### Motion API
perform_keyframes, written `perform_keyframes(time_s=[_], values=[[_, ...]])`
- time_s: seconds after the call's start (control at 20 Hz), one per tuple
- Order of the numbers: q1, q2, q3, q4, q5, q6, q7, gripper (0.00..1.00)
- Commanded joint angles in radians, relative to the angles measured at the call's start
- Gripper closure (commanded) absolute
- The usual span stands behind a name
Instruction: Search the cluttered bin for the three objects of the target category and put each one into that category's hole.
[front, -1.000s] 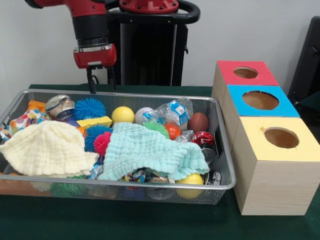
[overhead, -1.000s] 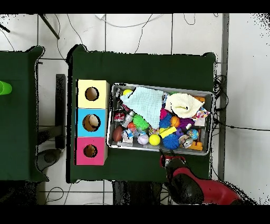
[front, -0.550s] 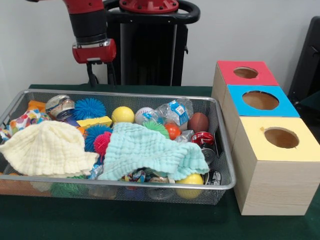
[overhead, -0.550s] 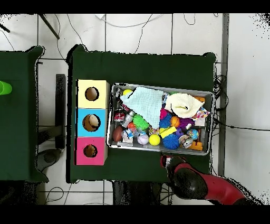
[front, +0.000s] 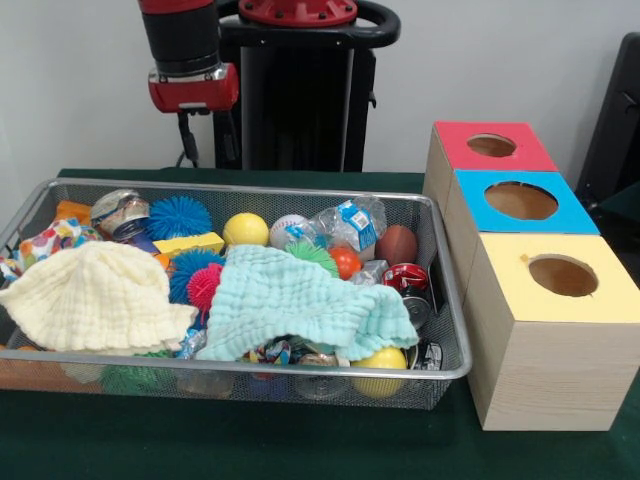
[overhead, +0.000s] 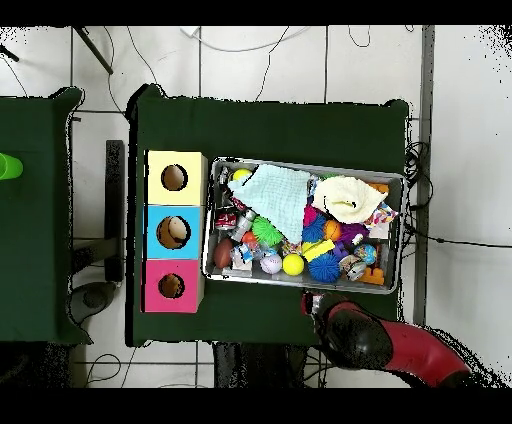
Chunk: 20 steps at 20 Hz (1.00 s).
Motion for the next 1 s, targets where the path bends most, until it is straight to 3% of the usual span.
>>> perform_keyframes(time_s=[0.05,0.45,1.0], values=[[0.007,0.072,0.061,-0.159,0.005,-0.005,0.039,0.0],[-0.055,0.162,0.105,-0.212,-0.023,-0.008,-0.022,0.0],[-0.111,0.207,0.153,-0.249,-0.053,0.029,-0.067,0.0]])
